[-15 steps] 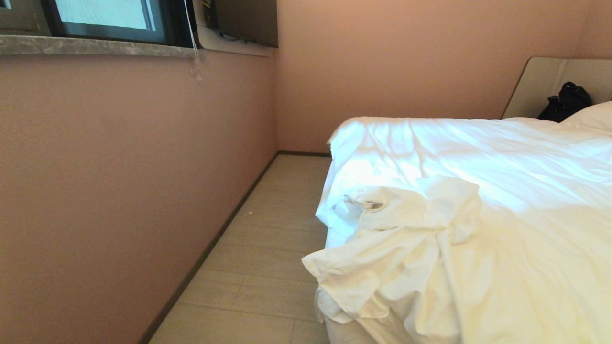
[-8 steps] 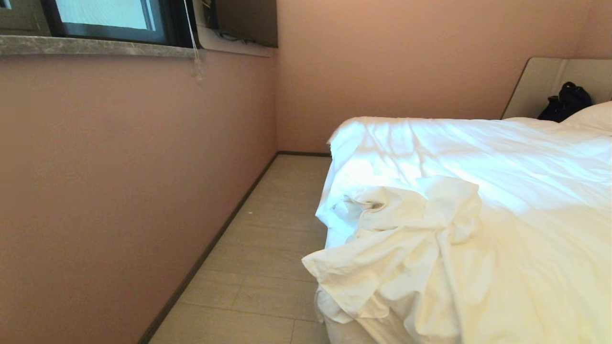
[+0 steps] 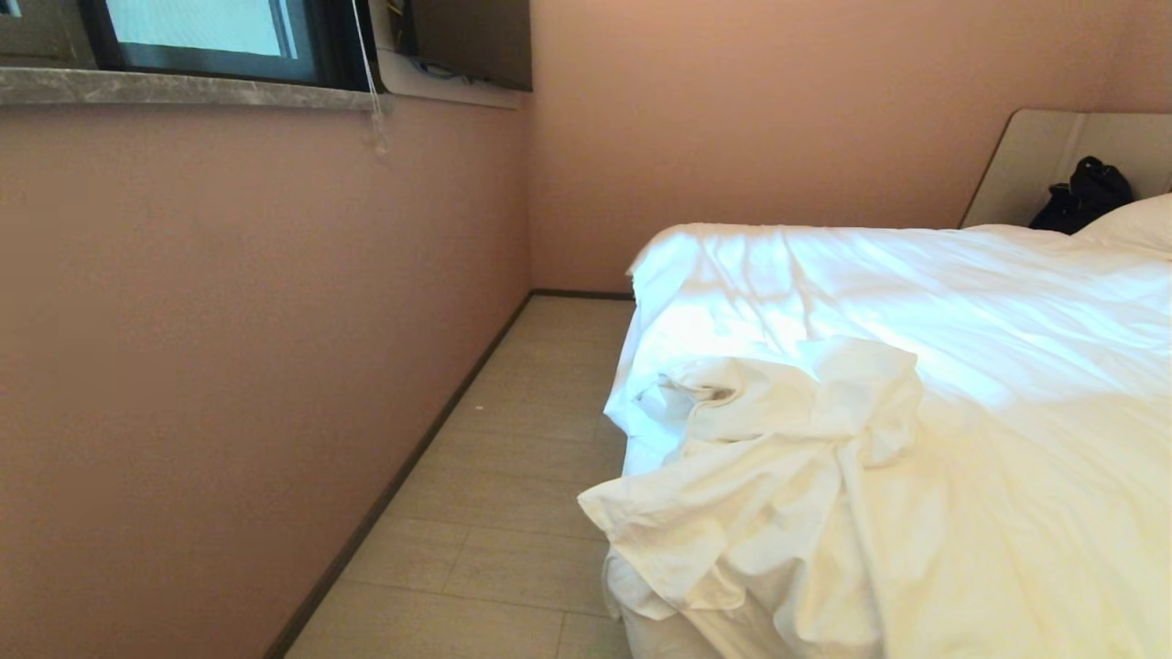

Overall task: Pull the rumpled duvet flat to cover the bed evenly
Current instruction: Flatten the corners of the folded blanket

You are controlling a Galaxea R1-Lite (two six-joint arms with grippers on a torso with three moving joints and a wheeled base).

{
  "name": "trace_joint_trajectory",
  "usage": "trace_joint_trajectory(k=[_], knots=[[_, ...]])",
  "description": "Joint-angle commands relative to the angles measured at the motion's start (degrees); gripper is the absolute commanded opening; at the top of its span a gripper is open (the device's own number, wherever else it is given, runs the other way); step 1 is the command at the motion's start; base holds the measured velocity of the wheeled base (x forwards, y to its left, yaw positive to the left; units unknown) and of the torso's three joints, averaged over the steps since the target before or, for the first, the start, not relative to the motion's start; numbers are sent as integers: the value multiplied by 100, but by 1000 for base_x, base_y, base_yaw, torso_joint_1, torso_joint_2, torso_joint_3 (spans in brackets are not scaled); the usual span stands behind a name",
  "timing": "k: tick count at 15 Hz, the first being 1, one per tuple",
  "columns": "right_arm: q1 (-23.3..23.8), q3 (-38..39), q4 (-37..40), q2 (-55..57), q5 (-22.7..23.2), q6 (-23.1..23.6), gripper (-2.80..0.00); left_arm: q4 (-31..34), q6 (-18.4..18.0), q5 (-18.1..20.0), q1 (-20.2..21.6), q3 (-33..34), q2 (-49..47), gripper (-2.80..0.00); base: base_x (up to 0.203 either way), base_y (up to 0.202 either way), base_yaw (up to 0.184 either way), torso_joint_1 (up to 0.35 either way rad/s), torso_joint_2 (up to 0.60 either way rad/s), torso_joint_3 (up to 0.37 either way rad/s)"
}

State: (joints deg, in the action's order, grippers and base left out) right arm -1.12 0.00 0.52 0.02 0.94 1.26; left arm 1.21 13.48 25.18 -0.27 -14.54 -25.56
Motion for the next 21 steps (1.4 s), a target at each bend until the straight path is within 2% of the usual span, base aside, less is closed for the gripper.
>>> trace_joint_trajectory(k=[1, 10, 13, 16, 19, 21], knots=[[-2, 0, 0, -2, 3, 6, -280, -77, 36, 144, 0, -48, -865, -280, 0, 0, 0, 0, 0, 0], [-2, 0, 0, -2, 3, 6, -280, -1549, 49, 1222, -7, -399, -4202, -280, 0, 0, 0, 0, 0, 0], [-2, 0, 0, -2, 3, 6, -280, -2071, 60, 1600, -41, -531, -4974, -280, 0, 0, 0, 0, 0, 0], [-2, 0, 0, -2, 3, 6, -280, -2319, 65, 1658, -202, -743, -5635, -280, 0, 0, 0, 0, 0, 0], [-2, 0, 0, -2, 3, 6, -280, -2604, 84, 1625, -553, -936, -6157, -280, 0, 0, 0, 0, 0, 0], [-2, 0, 0, -2, 3, 6, -280, -2941, 227, 1588, -845, -1120, -6580, -280, 0, 0, 0, 0, 0, 0]])
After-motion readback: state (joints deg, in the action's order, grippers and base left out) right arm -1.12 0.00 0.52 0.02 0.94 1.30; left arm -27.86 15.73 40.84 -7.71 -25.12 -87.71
